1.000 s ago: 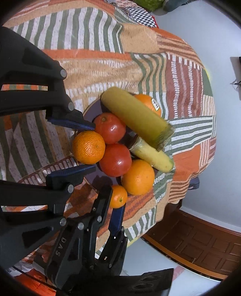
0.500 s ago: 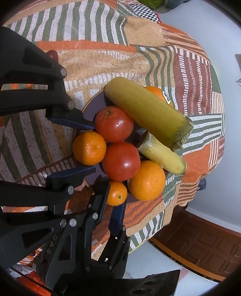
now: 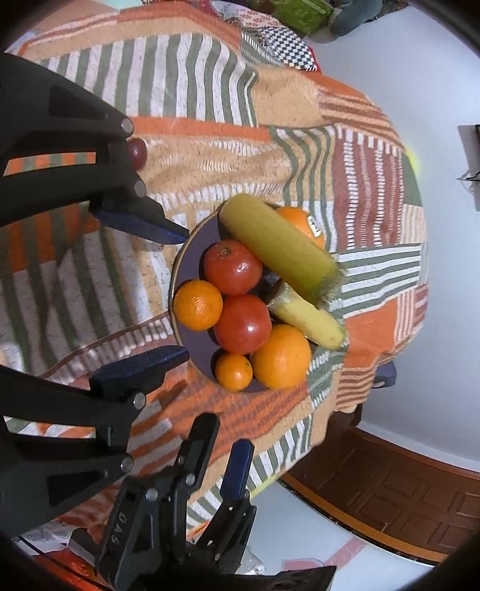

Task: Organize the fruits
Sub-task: 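Place both mandarins on the purple plate beside the tomatoes and open both grippers, then grasp a dark red plum with the right gripper while the left gripper grasps another plum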

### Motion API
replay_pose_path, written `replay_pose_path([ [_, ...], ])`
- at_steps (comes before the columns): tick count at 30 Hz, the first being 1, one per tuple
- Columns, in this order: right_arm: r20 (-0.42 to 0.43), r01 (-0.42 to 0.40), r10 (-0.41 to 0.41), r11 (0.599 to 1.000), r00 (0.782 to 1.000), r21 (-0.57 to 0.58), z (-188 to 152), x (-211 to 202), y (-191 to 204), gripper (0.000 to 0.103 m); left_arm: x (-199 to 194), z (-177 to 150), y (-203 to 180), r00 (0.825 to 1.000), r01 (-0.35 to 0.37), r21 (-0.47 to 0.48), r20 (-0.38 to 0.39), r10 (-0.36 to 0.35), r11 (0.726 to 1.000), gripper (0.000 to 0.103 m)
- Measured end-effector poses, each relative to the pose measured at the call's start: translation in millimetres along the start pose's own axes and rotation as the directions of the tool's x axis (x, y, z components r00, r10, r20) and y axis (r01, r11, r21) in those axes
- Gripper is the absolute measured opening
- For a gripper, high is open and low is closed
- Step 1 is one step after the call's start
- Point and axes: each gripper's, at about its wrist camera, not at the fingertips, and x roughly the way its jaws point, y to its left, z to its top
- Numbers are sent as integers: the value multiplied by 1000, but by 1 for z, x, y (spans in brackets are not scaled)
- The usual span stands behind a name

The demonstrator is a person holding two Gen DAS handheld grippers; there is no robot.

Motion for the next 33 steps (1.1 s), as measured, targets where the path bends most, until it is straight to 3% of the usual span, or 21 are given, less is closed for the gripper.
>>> replay_pose_path([
  [9, 63, 7, -3, 998, 998, -69, -23, -64, 16, 45, -67, -22, -15, 997, -15, 32, 73, 13, 999, 60],
  [16, -6, -4, 4, 996, 1000, -84, -59, -66, 24, 45, -94, -46, -21, 996, -28, 44, 85, 24, 999, 60],
  [20, -57, -27, 25, 999, 998, -37, -82, -56, 23, 44, -95, -60, -17, 997, -35, 36, 66, 33, 999, 60],
  [23, -99, -42, 42, 999, 994, 1, -94, -45, 21, 34, -94, -69, -13, 998, -46, 31, 50, 44, 998, 60],
  [25, -115, -54, 56, 998, 992, 19, -99, -42, 20, 34, -92, -74, -10, 998, -53, 25, 41, 52, 998, 60],
  [33, -117, -76, 77, 997, 990, 7, -104, -44, 26, 22, -77, -83, 15, 997, -78, -26, 4, 78, 997, 60],
])
